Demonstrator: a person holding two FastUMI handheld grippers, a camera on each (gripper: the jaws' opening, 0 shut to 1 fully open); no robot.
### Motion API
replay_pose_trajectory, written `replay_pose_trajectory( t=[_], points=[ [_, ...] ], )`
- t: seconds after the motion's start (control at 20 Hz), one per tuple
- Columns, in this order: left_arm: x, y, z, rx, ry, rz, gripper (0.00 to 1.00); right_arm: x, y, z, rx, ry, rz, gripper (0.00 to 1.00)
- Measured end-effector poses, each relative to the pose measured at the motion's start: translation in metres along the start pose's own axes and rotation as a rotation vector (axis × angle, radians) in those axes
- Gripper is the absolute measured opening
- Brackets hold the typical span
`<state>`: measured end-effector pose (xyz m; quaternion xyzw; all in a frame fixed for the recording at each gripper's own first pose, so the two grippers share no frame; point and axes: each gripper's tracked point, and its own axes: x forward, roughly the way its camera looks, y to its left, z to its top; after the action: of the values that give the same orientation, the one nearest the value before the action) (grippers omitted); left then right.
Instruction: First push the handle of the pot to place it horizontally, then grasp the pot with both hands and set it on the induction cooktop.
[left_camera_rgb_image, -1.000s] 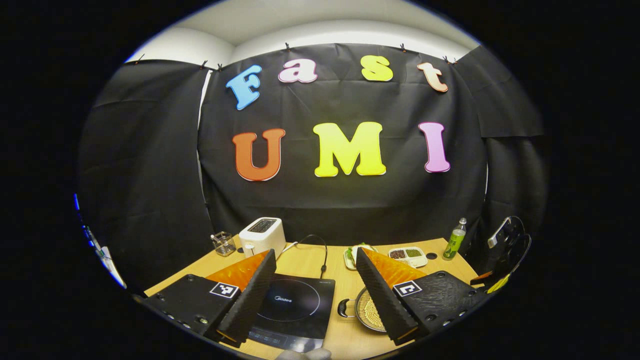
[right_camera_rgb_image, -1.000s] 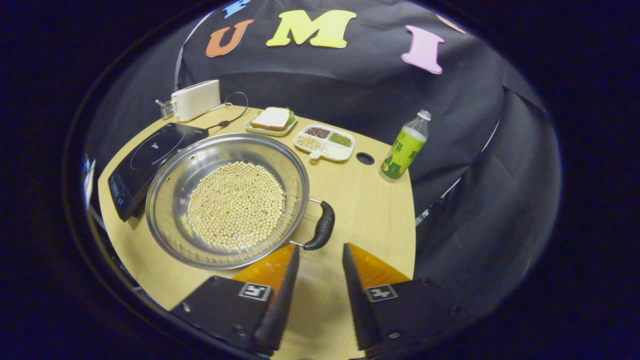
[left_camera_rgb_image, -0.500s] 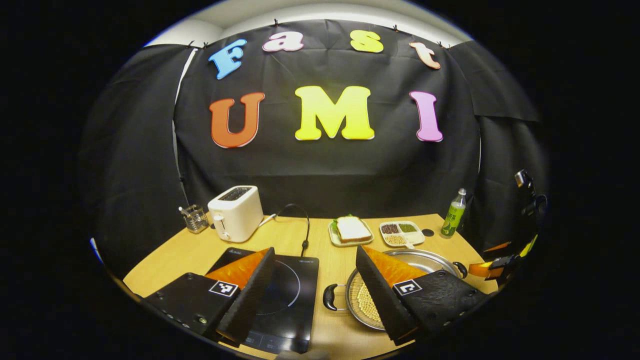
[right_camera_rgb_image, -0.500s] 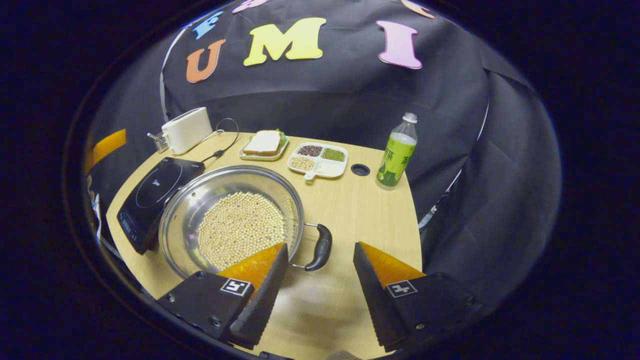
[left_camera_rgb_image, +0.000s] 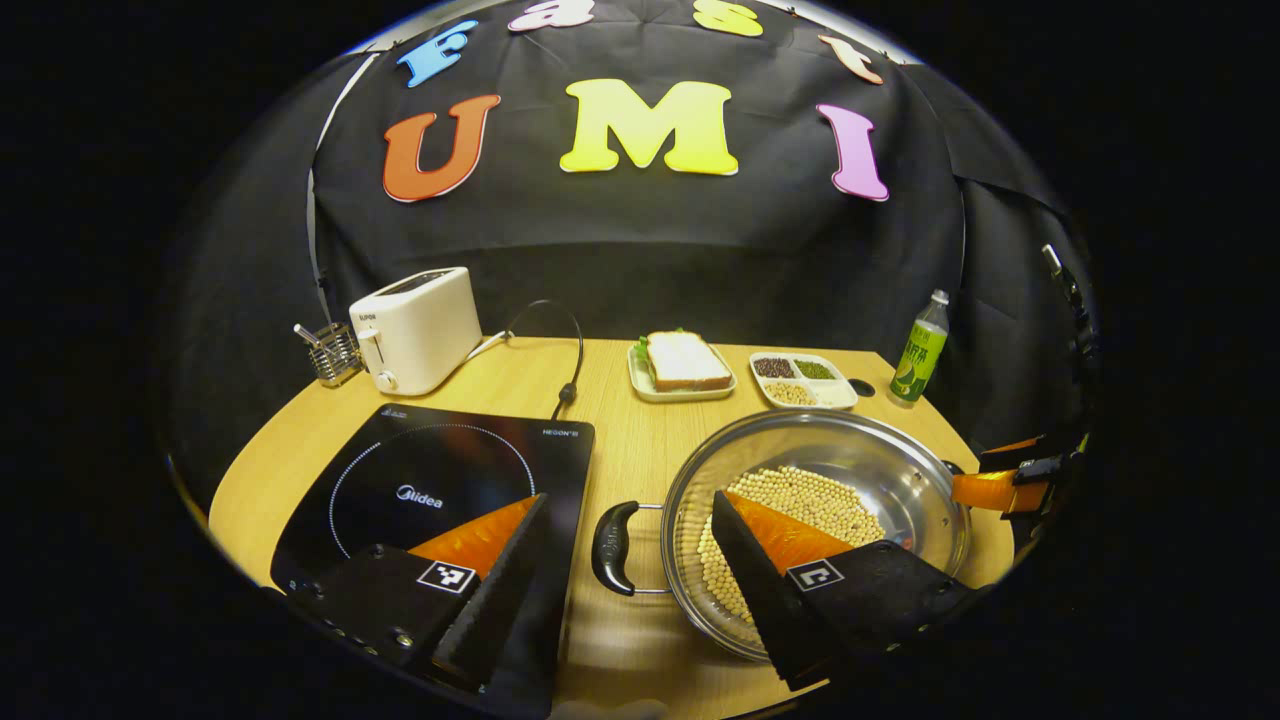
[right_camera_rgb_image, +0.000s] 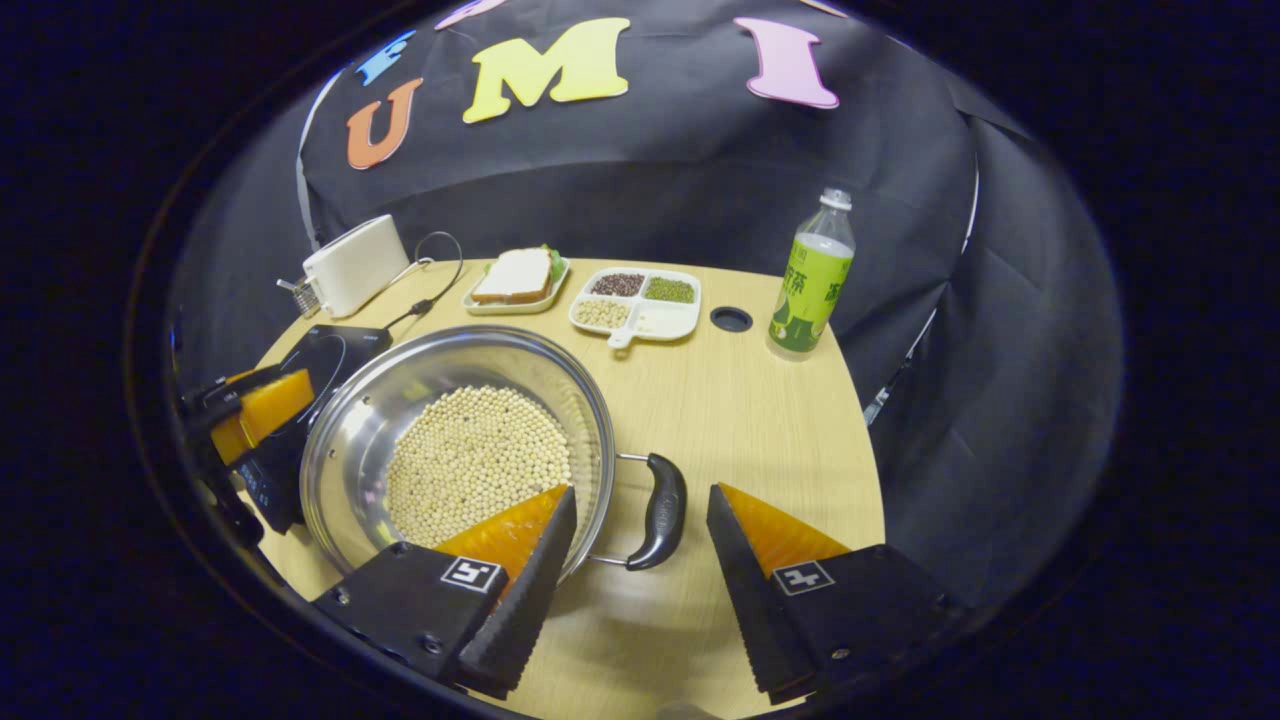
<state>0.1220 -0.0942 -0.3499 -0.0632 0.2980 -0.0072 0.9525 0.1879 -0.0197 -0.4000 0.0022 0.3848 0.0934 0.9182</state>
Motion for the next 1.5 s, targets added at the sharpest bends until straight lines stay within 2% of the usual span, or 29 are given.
replay_pose_trajectory(
  t=[0.05,0.1,0.25,0.3,0.35,0.4,0.6,0.65,0.8,0.85,0.9,1.0,1.05,1.1,1.15,1.2,1.25,1.3,1.35,1.4,1.45,1.5],
  points=[
    [0.003,-0.005,-0.004,-0.016,0.010,-0.015,0.97,0.003,0.000,-0.002,0.006,0.004,0.002,0.84],
    [0.007,-0.008,-0.009,-0.019,0.025,-0.020,0.97,0.006,0.000,-0.003,0.007,0.011,-0.001,0.87],
    [0.016,-0.011,-0.019,-0.009,0.056,-0.021,0.97,0.014,0.001,-0.004,0.018,0.018,-0.001,0.84],
    [0.019,-0.013,-0.023,-0.013,0.069,-0.026,0.97,0.018,0.002,-0.006,0.020,0.025,0.002,0.87],
    [0.020,-0.013,-0.027,-0.015,0.079,-0.026,0.97,0.021,0.004,-0.008,0.022,0.035,0.007,0.84],
    [0.023,-0.013,-0.029,-0.016,0.091,-0.026,0.97,0.024,0.005,-0.010,0.024,0.044,0.010,0.87],
    [0.029,-0.014,-0.041,-0.041,0.139,-0.020,0.98,0.033,0.006,-0.011,0.018,0.060,0.002,0.87],
    [0.030,-0.013,-0.044,-0.047,0.157,-0.011,0.97,0.035,0.006,-0.014,0.018,0.070,0.001,0.84],
    [0.034,-0.008,-0.043,-0.024,0.160,0.013,0.94,0.039,0.005,-0.016,0.024,0.090,-0.010,0.83],
    [0.035,-0.003,-0.044,-0.012,0.166,0.034,0.82,0.038,0.005,-0.017,0.026,0.094,-0.017,0.74],
    [0.033,0.001,-0.045,-0.008,0.173,0.044,0.83,0.038,0.005,-0.017,0.027,0.098,-0.022,0.74],
    [0.034,-0.001,-0.046,-0.015,0.189,0.042,0.70,0.038,0.005,-0.017,0.032,0.114,-0.033,0.70],
    [0.036,-0.001,-0.046,-0.033,0.202,0.043,0.80,0.038,0.005,-0.017,0.046,0.119,-0.036,0.68],
    [0.034,-0.002,-0.047,-0.059,0.219,0.040,0.68,0.040,0.005,-0.018,0.058,0.125,-0.035,0.67],
    [0.035,-0.003,-0.047,-0.076,0.225,0.033,0.77,0.038,0.005,-0.017,0.071,0.127,-0.034,0.65],
    [0.034,-0.003,-0.047,-0.072,0.225,0.030,0.53,0.039,0.005,-0.017,0.079,0.126,-0.035,0.63],
    [0.035,-0.002,-0.046,-0.063,0.221,0.033,0.63,0.037,0.006,-0.017,0.078,0.130,-0.037,0.61],
    [0.032,-0.001,-0.046,-0.050,0.220,0.040,0.59,0.037,0.006,-0.016,0.075,0.132,-0.040,0.60],
    [0.032,-0.001,-0.044,-0.046,0.220,0.045,0.46,0.037,0.006,-0.016,0.081,0.135,-0.036,0.58],
    [0.033,-0.003,-0.041,-0.043,0.208,0.045,0.45,0.035,0.006,-0.017,0.094,0.136,-0.032,0.57],
    [0.033,-0.004,-0.039,-0.032,0.204,0.041,0.55,0.032,0.006,-0.019,0.107,0.137,-0.029,0.55],
    [0.032,-0.004,-0.037,-0.020,0.197,0.036,0.55,0.030,0.005,-0.019,0.118,0.135,-0.030,0.55]
  ],
)
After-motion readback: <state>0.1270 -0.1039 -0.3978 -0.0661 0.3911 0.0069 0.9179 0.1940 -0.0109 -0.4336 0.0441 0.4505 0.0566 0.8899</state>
